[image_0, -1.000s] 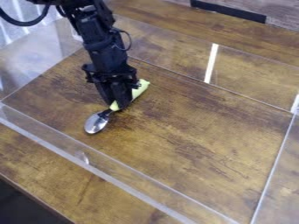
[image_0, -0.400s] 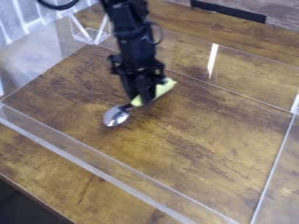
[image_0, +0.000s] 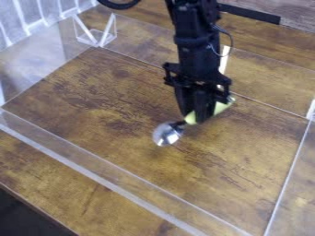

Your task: Move the green spoon to the right

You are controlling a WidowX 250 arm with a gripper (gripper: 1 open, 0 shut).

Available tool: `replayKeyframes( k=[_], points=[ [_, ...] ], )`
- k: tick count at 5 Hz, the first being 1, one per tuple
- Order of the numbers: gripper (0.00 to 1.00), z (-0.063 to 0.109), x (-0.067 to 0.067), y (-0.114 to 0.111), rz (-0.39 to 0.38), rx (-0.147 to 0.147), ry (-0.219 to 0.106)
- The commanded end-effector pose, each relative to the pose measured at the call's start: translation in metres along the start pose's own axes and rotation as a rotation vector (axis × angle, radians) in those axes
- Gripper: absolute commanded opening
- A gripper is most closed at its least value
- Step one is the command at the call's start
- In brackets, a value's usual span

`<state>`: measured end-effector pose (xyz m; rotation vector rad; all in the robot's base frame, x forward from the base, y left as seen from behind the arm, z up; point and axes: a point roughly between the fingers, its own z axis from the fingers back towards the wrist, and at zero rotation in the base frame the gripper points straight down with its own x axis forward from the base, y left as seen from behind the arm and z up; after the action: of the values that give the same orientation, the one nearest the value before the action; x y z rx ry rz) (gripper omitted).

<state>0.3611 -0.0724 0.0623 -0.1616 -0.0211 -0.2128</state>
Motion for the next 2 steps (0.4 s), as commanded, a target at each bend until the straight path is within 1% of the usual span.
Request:
replayKeyframes(
  k=[1,2],
  points=[
    [0.0,0.0269,-0.0016,-0.009,0.033,0.026,-0.08],
    [0.0,0.0251,0.004,-0.0044,0.037,0.036,-0.061]
  ],
)
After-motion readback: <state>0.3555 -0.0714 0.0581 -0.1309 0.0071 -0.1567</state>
